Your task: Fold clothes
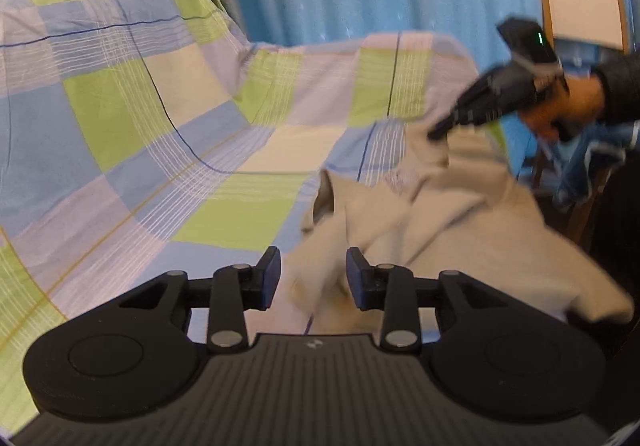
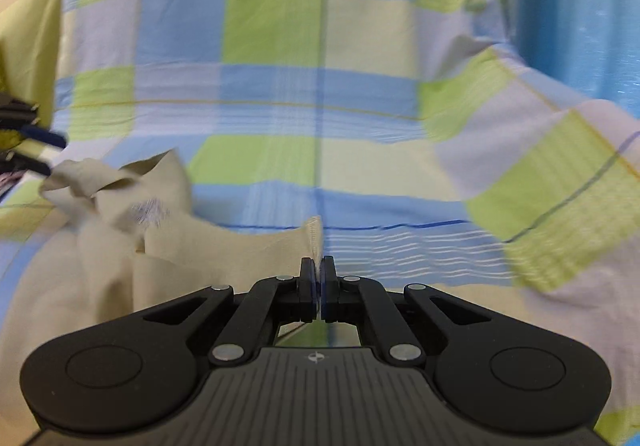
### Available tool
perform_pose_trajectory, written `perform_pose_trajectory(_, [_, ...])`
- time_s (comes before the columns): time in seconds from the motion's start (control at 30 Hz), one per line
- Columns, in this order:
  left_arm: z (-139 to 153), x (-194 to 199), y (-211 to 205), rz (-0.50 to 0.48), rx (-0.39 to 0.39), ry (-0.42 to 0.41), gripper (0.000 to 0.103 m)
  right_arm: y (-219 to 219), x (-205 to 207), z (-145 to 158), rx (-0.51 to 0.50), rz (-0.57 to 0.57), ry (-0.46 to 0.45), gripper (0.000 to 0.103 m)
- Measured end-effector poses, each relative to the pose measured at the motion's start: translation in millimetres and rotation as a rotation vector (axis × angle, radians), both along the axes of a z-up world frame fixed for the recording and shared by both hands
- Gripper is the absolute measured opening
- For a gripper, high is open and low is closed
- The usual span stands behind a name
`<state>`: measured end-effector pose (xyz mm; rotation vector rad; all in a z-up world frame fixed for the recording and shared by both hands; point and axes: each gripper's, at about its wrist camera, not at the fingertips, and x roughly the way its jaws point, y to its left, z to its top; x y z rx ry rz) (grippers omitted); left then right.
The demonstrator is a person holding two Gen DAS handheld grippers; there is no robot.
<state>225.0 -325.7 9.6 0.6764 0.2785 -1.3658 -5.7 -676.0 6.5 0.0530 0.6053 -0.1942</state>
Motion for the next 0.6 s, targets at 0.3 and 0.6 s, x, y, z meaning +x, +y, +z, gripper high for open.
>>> perform_pose_trajectory(0.3, [-11,21,-25,-0.053,0.067,0.030,0.031,-13,4,-17,0.035,-0.035,0.028,0.002])
perform_pose_trajectory(0.6, [15,40,-32,-0.131,-0.078,0.293,0.001,-14,4,-23,0.044,-0.052,0.027,0.002])
